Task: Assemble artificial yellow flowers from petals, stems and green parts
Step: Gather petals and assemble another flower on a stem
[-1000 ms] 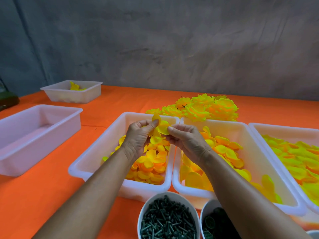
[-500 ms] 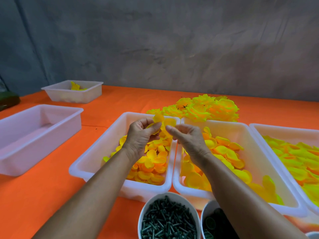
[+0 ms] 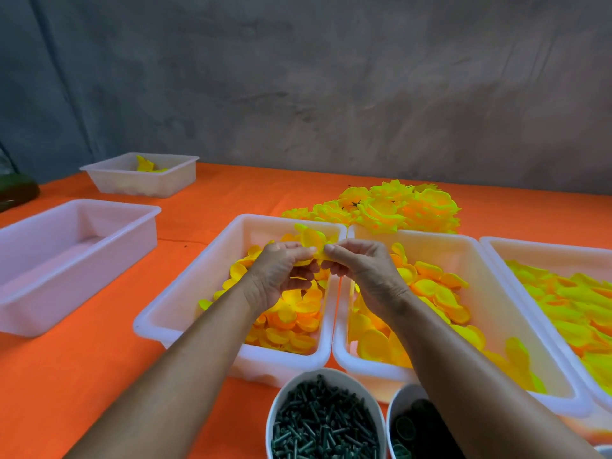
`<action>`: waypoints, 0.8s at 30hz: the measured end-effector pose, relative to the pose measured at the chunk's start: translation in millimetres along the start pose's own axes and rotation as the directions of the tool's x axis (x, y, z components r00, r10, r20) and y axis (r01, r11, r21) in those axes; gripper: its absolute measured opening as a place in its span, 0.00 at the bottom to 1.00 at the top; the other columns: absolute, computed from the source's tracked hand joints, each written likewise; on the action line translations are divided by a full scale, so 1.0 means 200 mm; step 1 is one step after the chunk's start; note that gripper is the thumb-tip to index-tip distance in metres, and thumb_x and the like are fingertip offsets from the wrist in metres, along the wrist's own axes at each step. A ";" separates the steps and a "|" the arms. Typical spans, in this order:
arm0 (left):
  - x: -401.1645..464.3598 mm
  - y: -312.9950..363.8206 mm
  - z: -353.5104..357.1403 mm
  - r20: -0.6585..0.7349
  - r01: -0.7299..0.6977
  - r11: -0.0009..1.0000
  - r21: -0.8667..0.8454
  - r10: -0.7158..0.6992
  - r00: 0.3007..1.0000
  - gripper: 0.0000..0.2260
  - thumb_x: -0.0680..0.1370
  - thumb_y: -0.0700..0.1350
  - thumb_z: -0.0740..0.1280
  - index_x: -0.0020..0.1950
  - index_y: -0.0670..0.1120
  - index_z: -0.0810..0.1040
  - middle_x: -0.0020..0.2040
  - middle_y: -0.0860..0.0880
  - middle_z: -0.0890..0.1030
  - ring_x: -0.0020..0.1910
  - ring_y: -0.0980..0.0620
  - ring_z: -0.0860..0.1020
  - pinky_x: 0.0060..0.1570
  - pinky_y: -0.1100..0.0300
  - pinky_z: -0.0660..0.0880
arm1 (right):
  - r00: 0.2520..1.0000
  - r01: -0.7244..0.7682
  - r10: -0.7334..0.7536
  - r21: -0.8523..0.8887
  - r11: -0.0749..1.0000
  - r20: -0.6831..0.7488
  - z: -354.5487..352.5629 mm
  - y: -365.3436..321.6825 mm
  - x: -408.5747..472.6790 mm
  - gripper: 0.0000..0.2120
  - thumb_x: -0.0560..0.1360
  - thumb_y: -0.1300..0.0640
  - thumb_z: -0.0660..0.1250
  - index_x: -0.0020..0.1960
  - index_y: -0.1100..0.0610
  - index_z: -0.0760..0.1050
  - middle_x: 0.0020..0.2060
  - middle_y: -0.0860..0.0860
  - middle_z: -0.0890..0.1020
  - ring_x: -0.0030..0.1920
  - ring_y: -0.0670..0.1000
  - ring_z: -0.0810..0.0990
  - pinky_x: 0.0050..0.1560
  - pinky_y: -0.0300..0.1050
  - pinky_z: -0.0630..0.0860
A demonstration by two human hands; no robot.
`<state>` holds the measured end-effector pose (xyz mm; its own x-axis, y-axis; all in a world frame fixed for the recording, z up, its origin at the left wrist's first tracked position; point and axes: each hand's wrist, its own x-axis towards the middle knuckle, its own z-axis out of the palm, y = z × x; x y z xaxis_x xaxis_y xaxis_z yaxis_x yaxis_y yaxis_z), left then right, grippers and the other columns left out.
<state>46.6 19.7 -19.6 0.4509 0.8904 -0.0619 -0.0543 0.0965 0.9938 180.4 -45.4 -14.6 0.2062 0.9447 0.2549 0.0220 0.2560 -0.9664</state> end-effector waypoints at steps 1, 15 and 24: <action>0.00 0.00 0.00 -0.028 -0.035 0.999 0.018 0.036 0.999 0.04 0.77 0.41 0.67 0.42 0.44 0.76 0.33 0.47 0.78 0.28 0.53 0.74 0.27 0.64 0.73 | 1.000 0.001 -0.001 -0.002 1.000 -0.013 0.00 0.00 0.00 0.06 0.74 0.65 0.67 0.40 0.66 0.78 0.30 0.56 0.78 0.30 0.47 0.72 0.33 0.36 0.68; -0.03 -0.02 0.02 0.000 -0.344 0.932 0.114 0.346 0.938 0.06 0.69 0.39 0.74 0.44 0.44 0.81 0.39 0.45 0.80 0.35 0.54 0.76 0.35 0.63 0.74 | 0.993 0.039 -0.039 0.001 0.999 -0.111 -0.01 0.03 0.02 0.08 0.73 0.63 0.70 0.42 0.69 0.78 0.28 0.55 0.76 0.27 0.43 0.73 0.30 0.32 0.69; -0.02 -0.01 0.02 -0.082 -0.316 0.949 0.004 0.315 0.945 0.06 0.70 0.32 0.72 0.42 0.42 0.80 0.33 0.47 0.79 0.29 0.55 0.77 0.33 0.64 0.76 | 0.998 -0.001 0.001 0.007 1.000 -0.067 0.00 0.02 0.01 0.05 0.76 0.65 0.66 0.43 0.61 0.80 0.33 0.53 0.78 0.33 0.45 0.74 0.35 0.35 0.71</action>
<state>48.3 14.2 -20.0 0.3360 0.9088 0.2473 -0.1908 -0.1914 0.9628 181.5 -43.1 -17.5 0.2716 0.9292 0.2508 0.0151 0.2564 -0.9664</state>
